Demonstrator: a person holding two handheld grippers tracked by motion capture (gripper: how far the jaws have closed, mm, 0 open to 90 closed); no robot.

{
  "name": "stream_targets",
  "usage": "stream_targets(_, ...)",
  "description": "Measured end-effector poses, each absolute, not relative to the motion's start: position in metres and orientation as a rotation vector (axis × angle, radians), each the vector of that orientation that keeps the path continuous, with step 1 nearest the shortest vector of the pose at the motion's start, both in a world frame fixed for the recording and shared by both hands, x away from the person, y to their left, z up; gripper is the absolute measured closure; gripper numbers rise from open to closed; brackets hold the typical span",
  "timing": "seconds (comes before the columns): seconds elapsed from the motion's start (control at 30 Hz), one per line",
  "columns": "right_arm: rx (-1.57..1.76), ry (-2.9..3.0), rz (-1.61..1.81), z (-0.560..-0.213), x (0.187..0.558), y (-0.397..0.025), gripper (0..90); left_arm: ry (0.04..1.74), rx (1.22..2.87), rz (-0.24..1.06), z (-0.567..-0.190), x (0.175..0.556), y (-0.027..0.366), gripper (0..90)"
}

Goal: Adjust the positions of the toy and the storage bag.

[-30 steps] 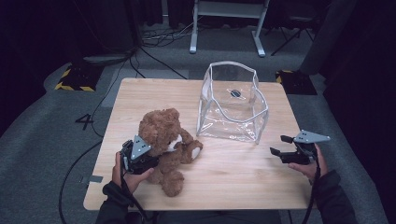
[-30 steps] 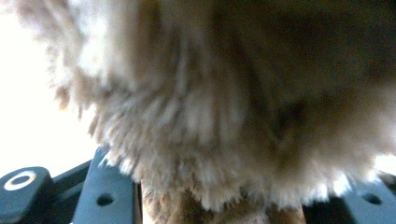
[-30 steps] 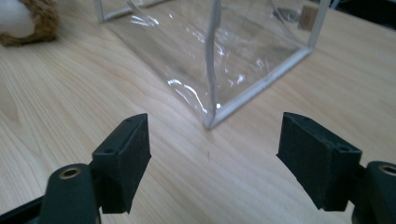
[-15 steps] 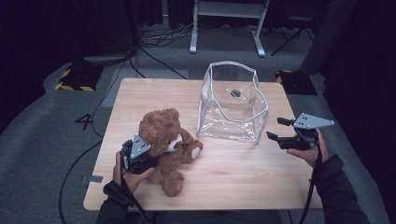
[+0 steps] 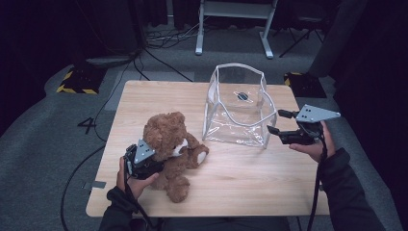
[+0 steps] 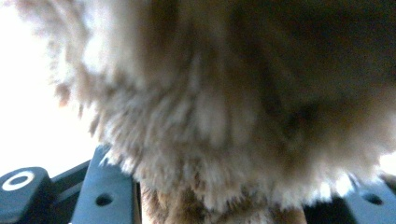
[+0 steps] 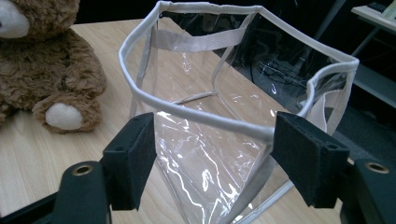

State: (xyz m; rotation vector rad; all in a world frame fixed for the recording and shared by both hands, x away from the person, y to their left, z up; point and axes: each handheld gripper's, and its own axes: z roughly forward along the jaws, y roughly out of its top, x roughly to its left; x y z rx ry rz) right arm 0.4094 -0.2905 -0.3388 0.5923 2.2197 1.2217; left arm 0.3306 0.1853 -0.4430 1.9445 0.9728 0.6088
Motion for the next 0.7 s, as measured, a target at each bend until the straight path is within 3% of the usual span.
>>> stream_targets(0.3,0.477,2.287,1.217,-0.324,0.413,-0.266,33.6,0.965,1.951,0.597,-0.443,0.332,0.186,49.5)
stream_targets(0.7,0.455,2.416,1.129,-0.344,0.437,-0.238,34.6,0.96,1.948,0.592,-0.444,0.332,0.186,49.3)
